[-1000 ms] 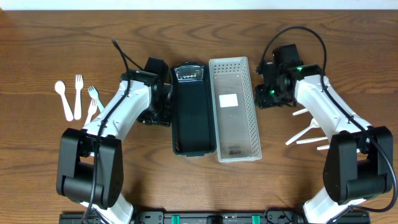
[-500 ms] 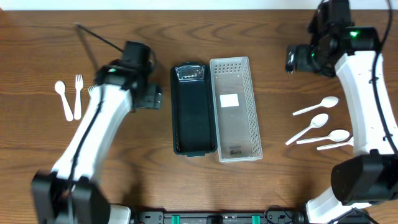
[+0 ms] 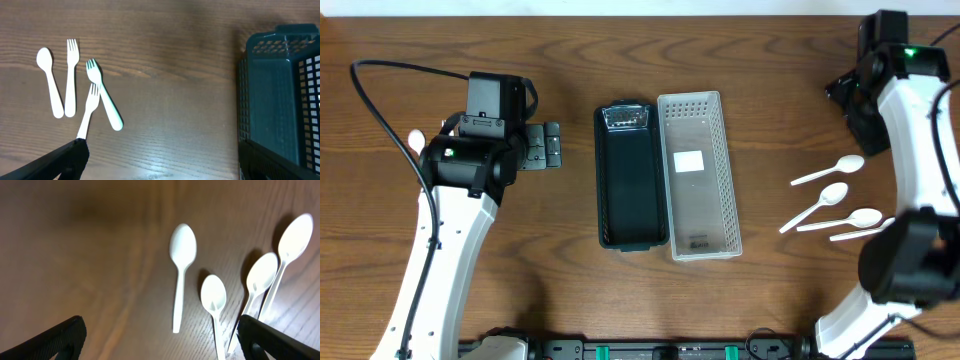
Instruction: Pack container
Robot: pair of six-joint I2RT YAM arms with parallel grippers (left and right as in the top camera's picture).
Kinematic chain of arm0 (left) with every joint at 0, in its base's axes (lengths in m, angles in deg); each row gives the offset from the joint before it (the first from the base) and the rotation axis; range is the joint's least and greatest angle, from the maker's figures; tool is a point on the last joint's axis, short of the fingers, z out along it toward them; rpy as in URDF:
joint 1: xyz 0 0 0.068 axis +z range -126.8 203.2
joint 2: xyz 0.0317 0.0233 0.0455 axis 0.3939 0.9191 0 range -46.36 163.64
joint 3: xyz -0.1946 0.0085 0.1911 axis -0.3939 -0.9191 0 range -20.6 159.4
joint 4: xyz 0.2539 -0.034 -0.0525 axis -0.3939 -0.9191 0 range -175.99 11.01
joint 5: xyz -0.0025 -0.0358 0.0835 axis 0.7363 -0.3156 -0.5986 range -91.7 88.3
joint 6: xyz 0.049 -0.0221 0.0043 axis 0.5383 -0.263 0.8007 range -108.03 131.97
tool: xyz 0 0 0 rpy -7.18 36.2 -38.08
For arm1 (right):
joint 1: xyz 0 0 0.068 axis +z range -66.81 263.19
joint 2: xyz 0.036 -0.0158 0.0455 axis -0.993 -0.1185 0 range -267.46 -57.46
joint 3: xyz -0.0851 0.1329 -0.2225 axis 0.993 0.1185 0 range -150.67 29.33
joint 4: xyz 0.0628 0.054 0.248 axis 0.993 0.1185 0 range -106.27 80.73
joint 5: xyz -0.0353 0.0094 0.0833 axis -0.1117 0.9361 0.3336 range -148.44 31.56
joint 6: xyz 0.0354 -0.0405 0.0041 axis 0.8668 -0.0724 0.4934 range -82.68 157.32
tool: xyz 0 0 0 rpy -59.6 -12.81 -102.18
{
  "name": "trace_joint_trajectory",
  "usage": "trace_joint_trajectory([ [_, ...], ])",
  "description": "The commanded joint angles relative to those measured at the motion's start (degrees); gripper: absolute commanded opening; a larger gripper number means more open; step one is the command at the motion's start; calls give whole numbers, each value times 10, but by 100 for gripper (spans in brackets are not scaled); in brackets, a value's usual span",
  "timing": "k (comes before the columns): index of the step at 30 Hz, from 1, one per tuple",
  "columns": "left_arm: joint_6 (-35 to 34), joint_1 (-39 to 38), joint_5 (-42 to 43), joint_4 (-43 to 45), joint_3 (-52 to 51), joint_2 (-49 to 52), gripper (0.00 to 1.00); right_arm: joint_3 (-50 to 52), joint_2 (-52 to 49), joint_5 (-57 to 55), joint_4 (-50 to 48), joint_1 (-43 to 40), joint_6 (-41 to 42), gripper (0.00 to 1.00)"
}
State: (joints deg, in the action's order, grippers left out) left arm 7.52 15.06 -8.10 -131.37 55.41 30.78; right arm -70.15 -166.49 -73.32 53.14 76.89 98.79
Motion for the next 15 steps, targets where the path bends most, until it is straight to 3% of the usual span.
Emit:
trace_joint_trajectory([
  [1,-8,2,-1,-3,10,0,98,10,-57,21,11,-16,45,99],
  [15,-8,2,-1,-3,10,0,98,10,-185,91,-25,-49,-59,99],
])
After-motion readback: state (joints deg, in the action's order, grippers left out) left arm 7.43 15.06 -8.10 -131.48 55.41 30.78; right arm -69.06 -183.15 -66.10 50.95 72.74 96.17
